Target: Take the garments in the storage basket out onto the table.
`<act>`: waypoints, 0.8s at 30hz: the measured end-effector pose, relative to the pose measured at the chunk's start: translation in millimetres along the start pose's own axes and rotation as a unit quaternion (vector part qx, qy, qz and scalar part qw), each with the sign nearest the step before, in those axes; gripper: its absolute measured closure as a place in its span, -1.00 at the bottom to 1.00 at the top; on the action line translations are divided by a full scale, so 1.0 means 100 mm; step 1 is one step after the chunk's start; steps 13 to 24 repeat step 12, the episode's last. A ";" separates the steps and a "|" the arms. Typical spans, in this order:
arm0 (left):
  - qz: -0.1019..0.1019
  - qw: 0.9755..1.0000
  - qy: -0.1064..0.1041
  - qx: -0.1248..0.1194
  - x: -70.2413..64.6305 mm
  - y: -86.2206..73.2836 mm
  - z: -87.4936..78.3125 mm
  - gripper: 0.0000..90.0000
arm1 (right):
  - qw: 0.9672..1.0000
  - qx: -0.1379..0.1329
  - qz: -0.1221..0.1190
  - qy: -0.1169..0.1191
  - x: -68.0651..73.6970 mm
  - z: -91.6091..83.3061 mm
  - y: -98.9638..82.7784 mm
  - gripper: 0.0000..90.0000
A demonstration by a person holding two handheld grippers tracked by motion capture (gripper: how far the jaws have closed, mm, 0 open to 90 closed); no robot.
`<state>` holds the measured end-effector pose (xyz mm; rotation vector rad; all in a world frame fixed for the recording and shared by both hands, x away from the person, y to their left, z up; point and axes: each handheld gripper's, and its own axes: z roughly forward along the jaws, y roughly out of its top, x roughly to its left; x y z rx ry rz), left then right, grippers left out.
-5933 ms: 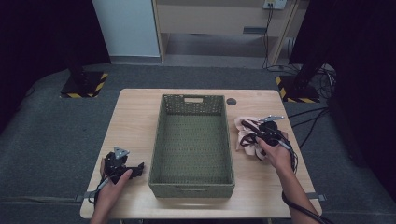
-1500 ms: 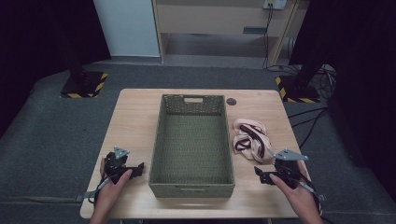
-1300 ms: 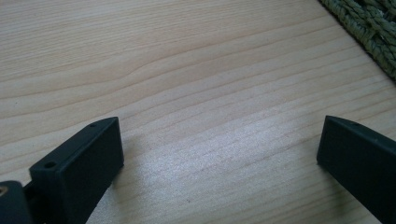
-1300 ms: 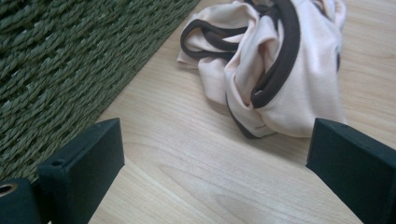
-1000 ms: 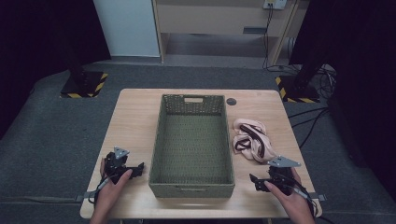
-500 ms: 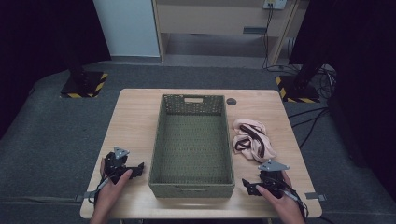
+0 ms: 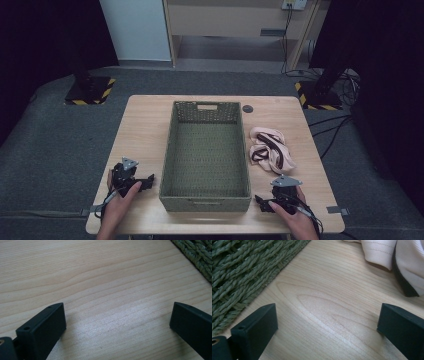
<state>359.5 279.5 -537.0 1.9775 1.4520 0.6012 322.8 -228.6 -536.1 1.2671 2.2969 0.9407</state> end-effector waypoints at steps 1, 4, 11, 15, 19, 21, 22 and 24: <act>0.000 1.000 0.000 0.000 0.00 0.00 0.00 -1.00 | 1.000 -0.004 -0.004 -0.002 0.00 0.00 -0.01 -0.97; 0.000 1.000 0.000 0.000 0.00 0.00 0.00 -1.00 | 1.000 -0.009 -0.003 -0.001 0.00 0.00 -0.02 -0.97; 0.000 1.000 0.000 0.000 0.00 0.00 0.00 -1.00 | 1.000 -0.008 -0.003 0.001 0.00 0.01 -0.02 -0.99; 0.000 1.000 0.000 0.000 0.00 0.00 0.00 -1.00 | 1.000 -0.008 -0.003 0.001 0.00 0.01 -0.02 -0.99; 0.000 1.000 0.000 0.000 0.00 0.00 0.00 -1.00 | 1.000 -0.008 -0.003 0.001 0.00 0.01 -0.02 -0.99; 0.000 1.000 0.000 0.000 0.00 0.00 0.00 -1.00 | 1.000 -0.008 -0.003 0.001 0.00 0.01 -0.02 -0.99; 0.000 1.000 0.000 0.000 0.00 0.00 0.00 -1.00 | 1.000 -0.008 -0.003 0.001 0.00 0.01 -0.02 -0.99; 0.000 1.000 0.000 0.000 0.00 0.00 0.00 -1.00 | 1.000 -0.008 -0.003 0.001 0.00 0.01 -0.02 -0.99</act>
